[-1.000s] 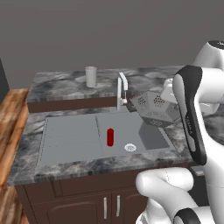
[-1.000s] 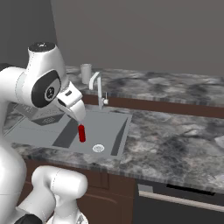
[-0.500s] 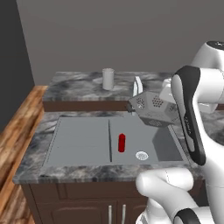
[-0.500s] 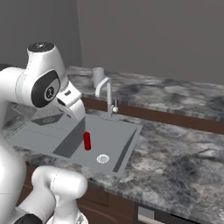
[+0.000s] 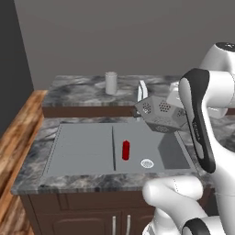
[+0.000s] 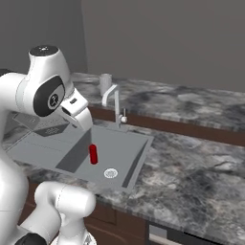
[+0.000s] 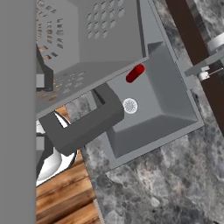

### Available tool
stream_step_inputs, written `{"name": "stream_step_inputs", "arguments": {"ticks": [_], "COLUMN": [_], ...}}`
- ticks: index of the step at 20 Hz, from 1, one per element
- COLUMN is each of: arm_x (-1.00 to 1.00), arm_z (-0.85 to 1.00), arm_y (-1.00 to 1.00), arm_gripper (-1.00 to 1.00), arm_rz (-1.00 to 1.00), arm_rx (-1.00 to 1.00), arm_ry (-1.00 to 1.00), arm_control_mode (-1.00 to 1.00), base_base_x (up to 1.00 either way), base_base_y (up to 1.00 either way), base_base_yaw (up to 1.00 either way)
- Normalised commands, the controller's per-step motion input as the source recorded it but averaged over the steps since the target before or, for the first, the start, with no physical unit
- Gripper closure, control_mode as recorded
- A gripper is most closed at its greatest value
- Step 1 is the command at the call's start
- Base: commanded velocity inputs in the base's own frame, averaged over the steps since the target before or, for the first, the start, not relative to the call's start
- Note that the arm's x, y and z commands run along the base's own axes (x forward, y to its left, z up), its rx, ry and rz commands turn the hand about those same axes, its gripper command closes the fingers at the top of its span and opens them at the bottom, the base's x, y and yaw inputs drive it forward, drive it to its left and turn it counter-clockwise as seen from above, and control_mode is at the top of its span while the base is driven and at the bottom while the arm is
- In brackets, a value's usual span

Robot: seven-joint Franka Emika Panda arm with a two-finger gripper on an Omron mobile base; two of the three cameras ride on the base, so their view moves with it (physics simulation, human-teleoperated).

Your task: Pick the glass cup and colander and place them in the sink. Then turn on the water.

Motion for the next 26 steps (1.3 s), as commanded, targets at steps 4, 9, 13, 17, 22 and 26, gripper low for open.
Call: {"name": "stream_step_inputs", "arguments": {"ticks": [4, 9, 13, 17, 22, 26], "arm_x": [0.0, 0.0, 0.0, 0.0, 0.0, 0.0], "arm_z": [0.0, 0.0, 0.0, 0.0, 0.0, 0.0], "arm_y": [0.0, 0.0, 0.0, 0.0, 0.0, 0.0], "arm_gripper": [1.0, 1.0, 1.0, 1.0, 1.0, 1.0], "arm_rz": [0.0, 0.0, 0.0, 0.0, 0.0, 0.0], "arm_rx": [0.0, 0.0, 0.0, 0.0, 0.0, 0.0], "arm_ry": [0.0, 0.0, 0.0, 0.0, 0.0, 0.0], "arm_control_mode": [1.0, 1.0, 1.0, 1.0, 1.0, 1.0], "base_base_x": [0.38, 0.37, 0.33, 0.31, 0.36, 0.36], "base_base_y": [-0.52, -0.33, -0.27, -0.25, -0.27, -0.26], "base_base_yaw": [-0.21, -0.25, -0.27, -0.29, -0.28, -0.26]}}
